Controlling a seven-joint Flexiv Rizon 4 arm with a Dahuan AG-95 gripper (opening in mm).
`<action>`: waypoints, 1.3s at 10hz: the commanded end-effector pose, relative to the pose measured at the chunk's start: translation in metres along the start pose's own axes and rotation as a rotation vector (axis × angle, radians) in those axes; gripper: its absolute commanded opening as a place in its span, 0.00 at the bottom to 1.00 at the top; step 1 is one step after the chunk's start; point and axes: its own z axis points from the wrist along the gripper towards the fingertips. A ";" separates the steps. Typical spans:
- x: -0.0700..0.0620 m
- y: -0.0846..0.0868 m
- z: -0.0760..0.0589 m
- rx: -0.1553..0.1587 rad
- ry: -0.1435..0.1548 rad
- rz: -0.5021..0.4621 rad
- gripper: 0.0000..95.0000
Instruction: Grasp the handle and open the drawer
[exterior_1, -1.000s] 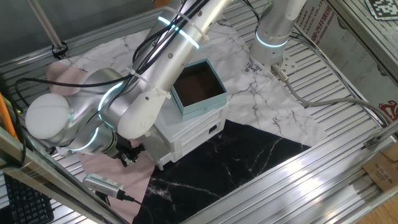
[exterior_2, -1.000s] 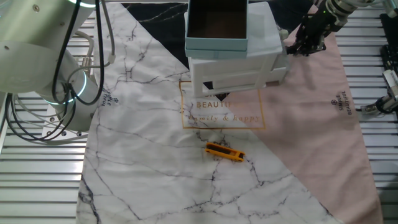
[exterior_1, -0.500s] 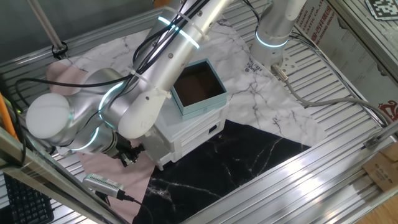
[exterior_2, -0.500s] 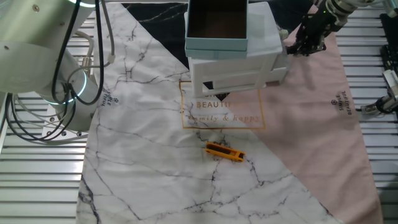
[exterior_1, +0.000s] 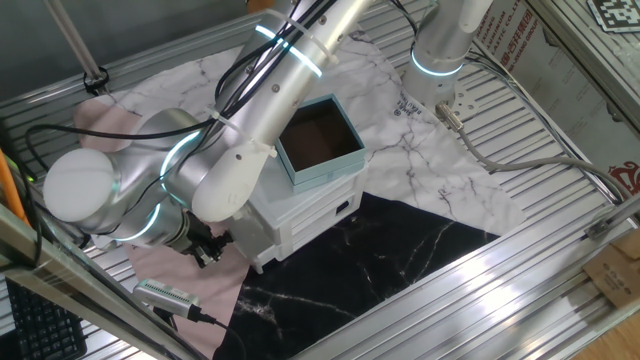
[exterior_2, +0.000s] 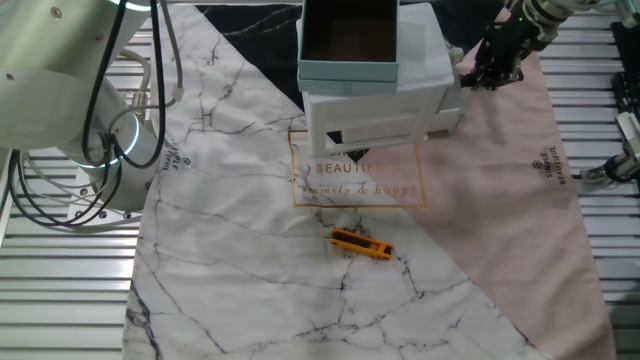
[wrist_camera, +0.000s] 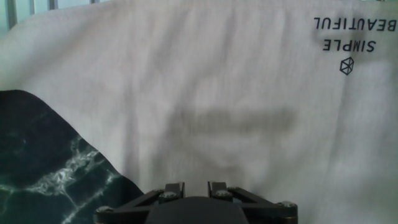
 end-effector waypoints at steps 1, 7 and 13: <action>0.000 0.000 0.000 0.001 -0.001 -0.001 0.00; -0.007 0.005 -0.002 0.008 -0.001 0.002 0.00; -0.011 0.006 -0.001 0.016 -0.002 -0.002 0.00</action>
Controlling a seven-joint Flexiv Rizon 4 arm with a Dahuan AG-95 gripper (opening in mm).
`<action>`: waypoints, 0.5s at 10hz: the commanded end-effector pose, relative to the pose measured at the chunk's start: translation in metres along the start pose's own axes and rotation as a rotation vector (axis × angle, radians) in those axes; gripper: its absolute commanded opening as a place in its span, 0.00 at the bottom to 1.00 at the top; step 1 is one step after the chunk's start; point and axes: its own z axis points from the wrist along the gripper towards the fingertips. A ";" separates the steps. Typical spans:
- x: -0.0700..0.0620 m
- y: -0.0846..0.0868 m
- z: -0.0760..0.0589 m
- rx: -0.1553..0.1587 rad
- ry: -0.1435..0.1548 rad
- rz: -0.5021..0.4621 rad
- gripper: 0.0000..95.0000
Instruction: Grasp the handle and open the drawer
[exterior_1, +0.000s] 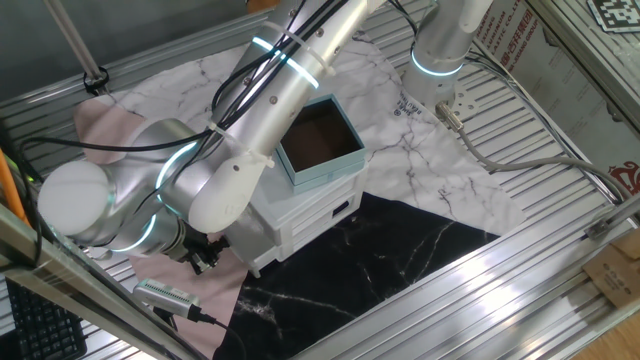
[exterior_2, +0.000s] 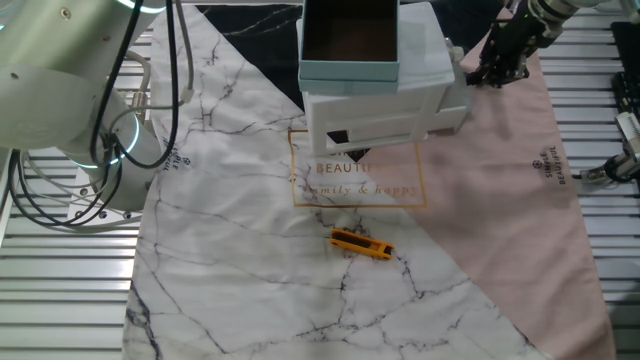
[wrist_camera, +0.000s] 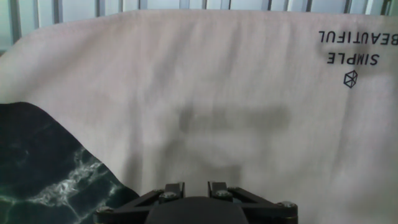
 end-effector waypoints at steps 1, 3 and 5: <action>0.000 0.001 -0.001 0.000 0.000 0.002 0.00; 0.000 0.001 0.000 0.000 -0.001 0.001 0.00; -0.001 0.001 0.002 0.001 -0.001 0.002 0.00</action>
